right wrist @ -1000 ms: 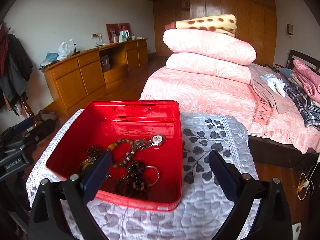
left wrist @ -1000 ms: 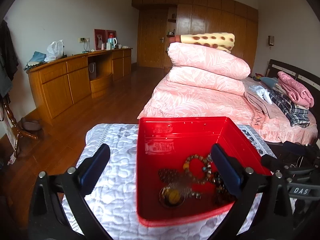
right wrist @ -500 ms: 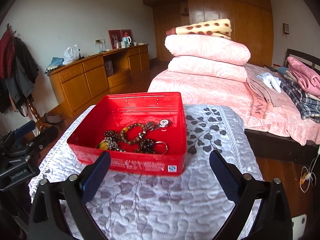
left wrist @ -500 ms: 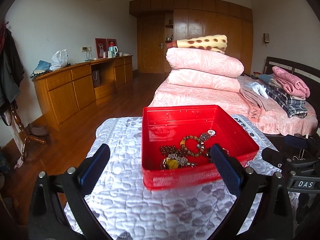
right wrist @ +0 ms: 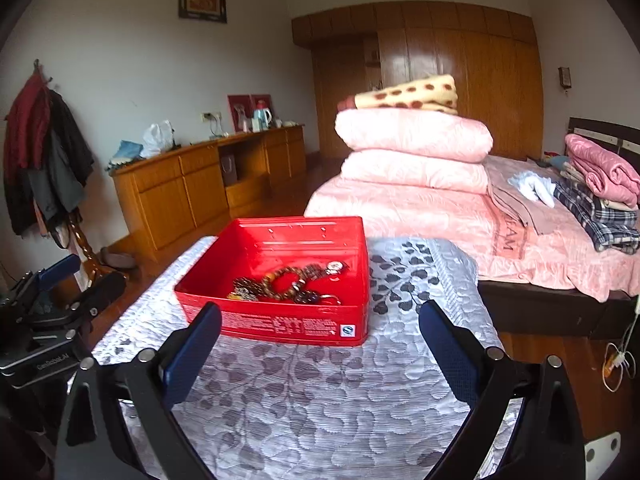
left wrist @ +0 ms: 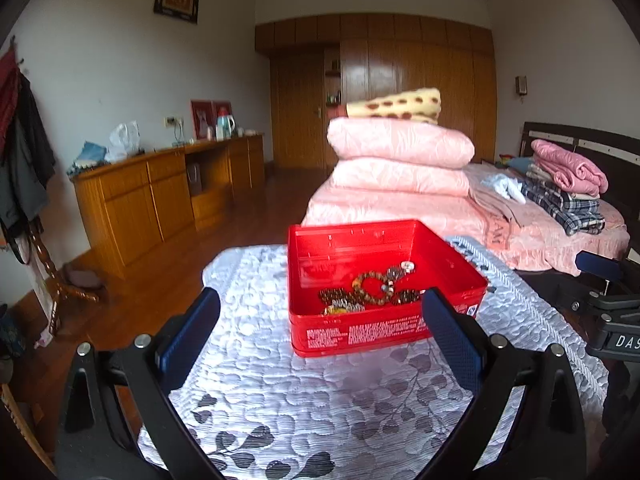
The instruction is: Organize jewelry
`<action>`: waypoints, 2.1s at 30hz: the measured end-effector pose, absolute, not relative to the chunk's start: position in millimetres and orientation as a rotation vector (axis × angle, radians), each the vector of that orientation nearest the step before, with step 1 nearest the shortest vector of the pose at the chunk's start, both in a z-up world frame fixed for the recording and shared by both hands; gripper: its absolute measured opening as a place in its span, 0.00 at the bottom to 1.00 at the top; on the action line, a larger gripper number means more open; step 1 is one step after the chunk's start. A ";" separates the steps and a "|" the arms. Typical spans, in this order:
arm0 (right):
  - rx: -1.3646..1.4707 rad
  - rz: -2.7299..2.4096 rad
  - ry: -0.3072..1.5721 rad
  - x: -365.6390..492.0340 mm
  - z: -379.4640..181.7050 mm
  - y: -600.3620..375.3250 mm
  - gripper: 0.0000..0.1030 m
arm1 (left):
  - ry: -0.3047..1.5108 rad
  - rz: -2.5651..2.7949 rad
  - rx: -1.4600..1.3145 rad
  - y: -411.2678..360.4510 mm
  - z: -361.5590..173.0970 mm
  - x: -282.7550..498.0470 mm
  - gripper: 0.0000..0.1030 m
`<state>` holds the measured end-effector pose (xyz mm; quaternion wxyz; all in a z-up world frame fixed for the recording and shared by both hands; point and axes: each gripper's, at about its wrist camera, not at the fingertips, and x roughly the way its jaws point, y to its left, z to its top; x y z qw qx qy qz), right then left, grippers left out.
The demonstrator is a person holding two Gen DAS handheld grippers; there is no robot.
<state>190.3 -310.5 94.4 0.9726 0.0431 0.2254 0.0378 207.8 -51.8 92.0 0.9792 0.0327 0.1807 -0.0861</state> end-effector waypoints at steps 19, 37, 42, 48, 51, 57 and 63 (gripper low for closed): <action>0.070 0.070 0.312 152.0 109.9 -303.9 0.94 | 0.251 -0.188 0.039 -47.0 104.9 168.7 0.95; 0.065 0.063 0.282 146.7 109.4 -307.1 0.94 | 0.236 -0.187 0.035 -43.6 106.3 164.1 0.95; 0.062 0.066 0.286 147.3 108.4 -306.6 0.94 | 0.237 -0.189 0.035 -42.5 105.7 164.1 0.95; 0.062 0.066 0.288 148.8 107.5 -305.6 0.94 | 0.236 -0.185 0.034 -41.9 105.1 164.6 0.95; 0.059 0.065 0.289 149.2 107.0 -305.1 0.94 | 0.236 -0.184 0.036 -41.7 105.3 164.8 0.95; 0.061 0.066 0.291 150.3 105.6 -306.0 0.94 | 0.238 -0.184 0.039 -42.0 105.1 165.1 0.95; 0.062 0.068 0.290 150.5 105.9 -306.3 0.94 | 0.238 -0.185 0.037 -40.9 104.8 164.8 0.95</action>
